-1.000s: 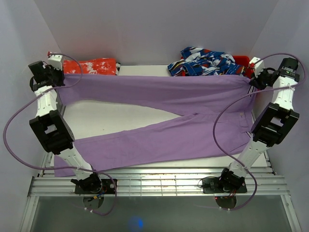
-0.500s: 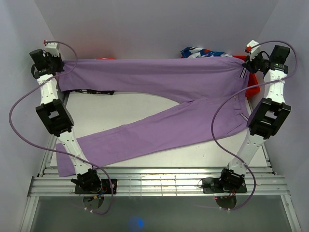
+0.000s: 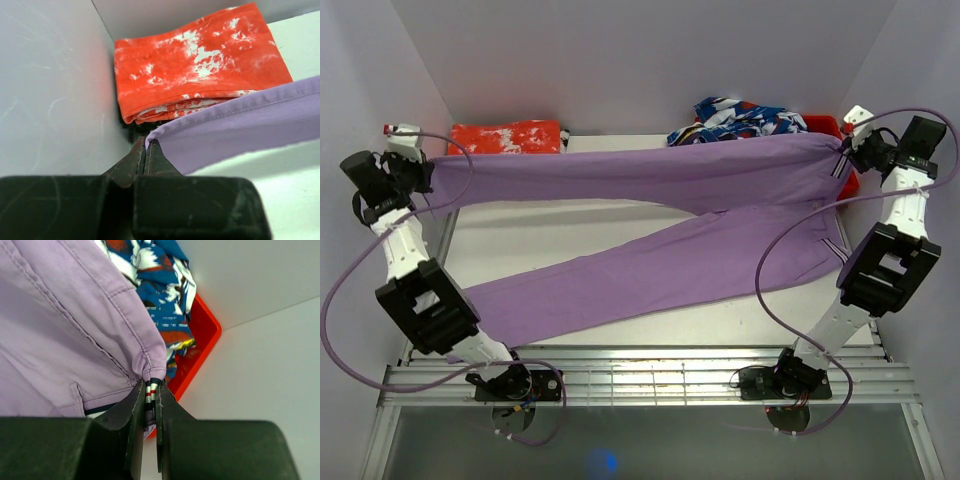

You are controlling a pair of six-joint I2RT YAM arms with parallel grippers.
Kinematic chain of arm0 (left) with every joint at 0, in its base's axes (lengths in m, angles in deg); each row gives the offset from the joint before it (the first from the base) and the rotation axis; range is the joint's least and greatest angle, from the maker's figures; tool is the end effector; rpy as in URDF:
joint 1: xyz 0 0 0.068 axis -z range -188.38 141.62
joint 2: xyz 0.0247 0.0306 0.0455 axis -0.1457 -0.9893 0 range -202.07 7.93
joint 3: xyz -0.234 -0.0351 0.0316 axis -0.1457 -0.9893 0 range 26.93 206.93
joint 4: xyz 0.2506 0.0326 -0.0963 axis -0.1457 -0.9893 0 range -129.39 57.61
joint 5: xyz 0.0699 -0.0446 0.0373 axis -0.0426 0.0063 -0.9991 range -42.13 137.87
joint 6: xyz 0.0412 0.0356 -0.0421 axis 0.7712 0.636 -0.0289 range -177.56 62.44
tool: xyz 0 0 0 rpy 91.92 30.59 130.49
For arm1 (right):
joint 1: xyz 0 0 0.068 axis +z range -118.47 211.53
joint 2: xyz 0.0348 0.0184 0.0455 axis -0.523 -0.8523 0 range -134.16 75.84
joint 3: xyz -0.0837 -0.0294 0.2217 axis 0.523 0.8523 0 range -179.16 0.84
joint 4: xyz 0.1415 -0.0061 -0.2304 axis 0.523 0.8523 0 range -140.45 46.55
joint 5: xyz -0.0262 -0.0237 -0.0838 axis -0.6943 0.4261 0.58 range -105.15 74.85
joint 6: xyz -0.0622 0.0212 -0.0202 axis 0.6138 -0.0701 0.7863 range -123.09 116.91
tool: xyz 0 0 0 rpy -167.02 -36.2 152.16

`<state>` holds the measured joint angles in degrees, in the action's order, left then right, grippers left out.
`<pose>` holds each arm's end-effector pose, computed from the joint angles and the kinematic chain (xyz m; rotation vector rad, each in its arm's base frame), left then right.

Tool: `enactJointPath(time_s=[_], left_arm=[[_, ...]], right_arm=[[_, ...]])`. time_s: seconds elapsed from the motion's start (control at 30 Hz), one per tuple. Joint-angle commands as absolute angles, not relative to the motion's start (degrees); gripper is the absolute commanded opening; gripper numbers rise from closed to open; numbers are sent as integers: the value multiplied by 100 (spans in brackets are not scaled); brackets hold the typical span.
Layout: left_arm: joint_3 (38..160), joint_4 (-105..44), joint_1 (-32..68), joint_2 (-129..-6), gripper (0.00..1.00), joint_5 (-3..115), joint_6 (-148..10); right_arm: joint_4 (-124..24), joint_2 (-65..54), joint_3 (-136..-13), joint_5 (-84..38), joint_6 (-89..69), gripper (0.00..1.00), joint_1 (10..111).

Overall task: Fold and stack the trousers
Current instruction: Fold the trousers

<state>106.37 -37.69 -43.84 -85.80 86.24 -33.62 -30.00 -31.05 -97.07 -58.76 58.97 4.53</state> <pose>0.3518 0.2080 0.2975 0.2569 1.8195 0.0845 0.4154 -0.1687 0.2957 -0.9907 1.6699 -0.2351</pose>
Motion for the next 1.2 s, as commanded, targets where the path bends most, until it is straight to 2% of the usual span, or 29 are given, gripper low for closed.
enactJointPath(time_s=[0.0,0.2,0.37,0.5,0.67,0.83,0.97,1.0,1.03,1.07,1.1,1.13,1.17], left_arm=[[9764,-3582,-4643,-7716,0,9118,-2795],[8505,-4082,-4811,-6732,0,9172,-2101],[7423,-4109,-4925,-6098,0,9111,-1696],[7141,-4469,-4978,-5808,0,9067,-1371],[6886,-4760,-5013,-5518,0,8857,-993],[6614,-5234,-5083,-5158,0,8619,-572],[6498,-5952,-5092,-4928,0,8504,338],[6655,-6730,-5092,-4989,0,8504,709],[6744,-7181,-5092,-5051,0,8487,1095],[6841,-7629,-5092,-5139,2,8478,1934],[6937,-8565,-5083,-5218,12,8443,2352],[7069,-8922,-5092,-5366,46,8382,2626],[7148,-9170,-5092,-5438,58,8373,2768]], right_arm=[[-3252,-2603,-9295,-6066,6555,8,192],[-2288,-2172,-8444,-6085,7836,8,-19],[-2206,-1698,-7519,-6137,8506,8,-274],[-1891,-1531,-7273,-6269,8910,8,-537],[-1214,-1346,-6764,-6261,10130,8,-986],[-1169,-1222,-6113,-6156,11361,8,-1521],[-1178,-1223,-5718,-5857,12265,13,-1698],[-1169,-1196,-5578,-5717,12381,19,-1750],[-1160,-1170,-5533,-5646,12478,40,-1777],[-1134,-1152,-5497,-5567,12549,53,-1795],[-1021,-1144,-5497,-5523,12688,64,-1830],[-941,-1126,-5567,-5575,12742,79,-1917],[-854,-1117,-5646,-5653,12769,84,-1953]])
